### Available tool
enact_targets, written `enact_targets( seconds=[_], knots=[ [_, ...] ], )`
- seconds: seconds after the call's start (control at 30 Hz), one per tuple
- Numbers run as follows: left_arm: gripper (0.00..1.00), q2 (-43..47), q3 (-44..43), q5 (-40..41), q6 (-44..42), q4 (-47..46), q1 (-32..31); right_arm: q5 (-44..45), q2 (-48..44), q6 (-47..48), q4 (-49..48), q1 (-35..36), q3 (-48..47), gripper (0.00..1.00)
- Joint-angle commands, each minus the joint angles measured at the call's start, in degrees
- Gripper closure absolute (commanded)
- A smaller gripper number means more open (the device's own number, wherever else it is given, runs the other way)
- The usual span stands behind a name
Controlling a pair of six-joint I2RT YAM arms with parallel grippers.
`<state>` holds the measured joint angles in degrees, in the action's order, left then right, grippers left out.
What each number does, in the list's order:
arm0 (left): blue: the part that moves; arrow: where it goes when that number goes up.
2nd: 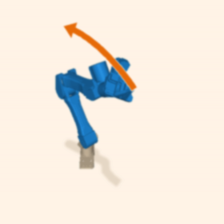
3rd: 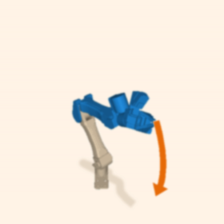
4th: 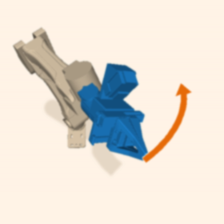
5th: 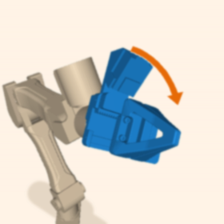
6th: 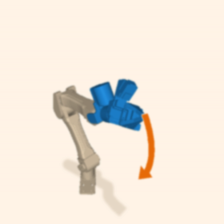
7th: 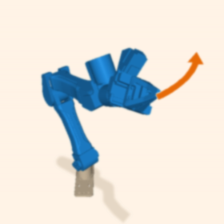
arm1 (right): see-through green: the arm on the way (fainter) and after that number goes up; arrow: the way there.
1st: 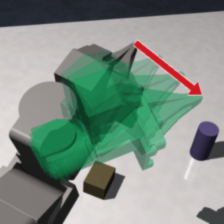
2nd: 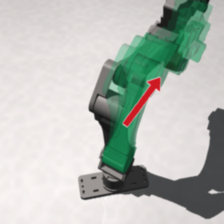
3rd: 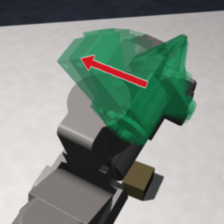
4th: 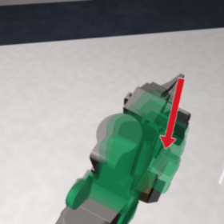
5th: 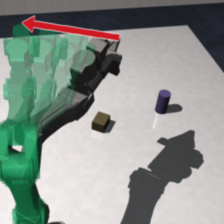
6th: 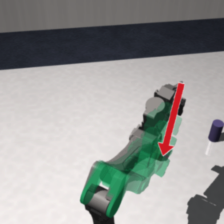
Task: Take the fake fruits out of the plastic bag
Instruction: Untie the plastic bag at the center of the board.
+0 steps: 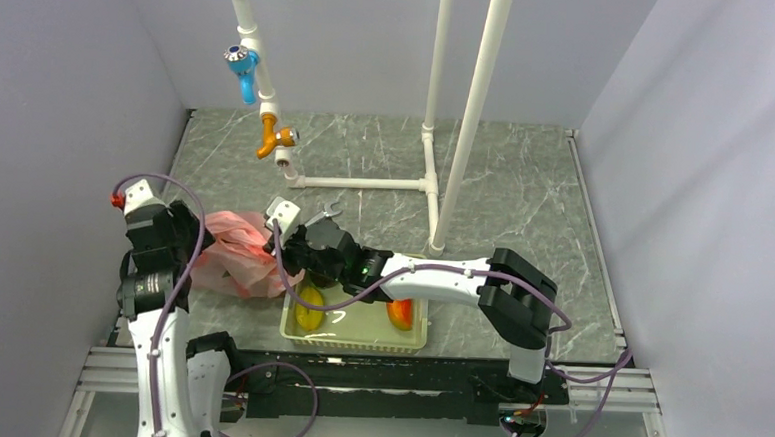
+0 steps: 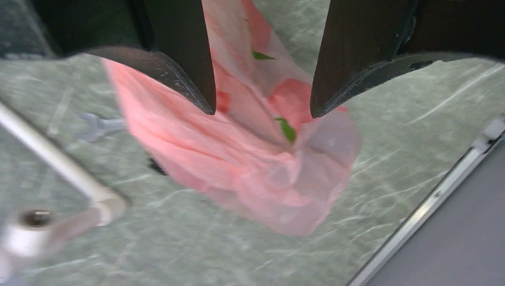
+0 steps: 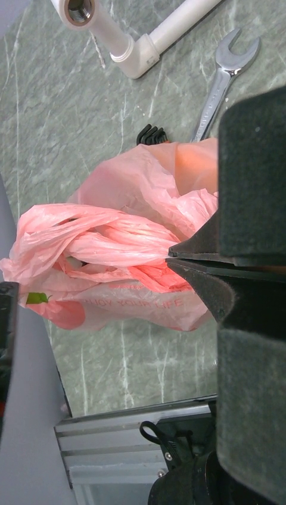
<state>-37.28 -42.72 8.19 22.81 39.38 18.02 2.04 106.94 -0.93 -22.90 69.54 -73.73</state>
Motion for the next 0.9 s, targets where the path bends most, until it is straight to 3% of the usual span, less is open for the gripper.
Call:
enact_targets(
  seconds=[0.0,0.07,0.17,0.3,0.37,0.63,0.87],
  knots=[
    [0.36,3.9,-5.0,-14.1,2.3,1.7,-0.1,-1.7,-1.0,0.4,-3.0,-0.2,0.2,1.00],
    [0.35,4.5,-4.2,-21.4,2.3,-2.4,-0.1,-1.7,-1.5,0.4,-3.3,-0.1,0.5,1.00],
    [0.36,2.2,-4.2,-25.4,4.4,-4.4,-0.1,-1.7,-2.1,0.4,-3.8,-0.2,1.3,1.00],
    [0.48,-2.0,-5.3,-29.9,9.4,-5.0,-0.1,-1.8,-2.8,0.4,-4.3,-0.2,2.0,1.00],
    [0.49,-3.4,-5.2,-31.7,12.3,-6.4,-0.1,-1.7,-2.9,0.4,-4.5,-0.2,2.1,1.00],
    [0.48,-5.1,-3.9,-27.7,18.2,-6.3,-0.8,-2.4,-3.9,0.4,-5.1,-0.2,2.7,1.00],
    [0.49,-8.1,-2.9,-26.1,16.8,-4.2,-1.0,-3.4,-4.1,0.4,-5.0,-0.2,3.2,1.00]
  ],
)
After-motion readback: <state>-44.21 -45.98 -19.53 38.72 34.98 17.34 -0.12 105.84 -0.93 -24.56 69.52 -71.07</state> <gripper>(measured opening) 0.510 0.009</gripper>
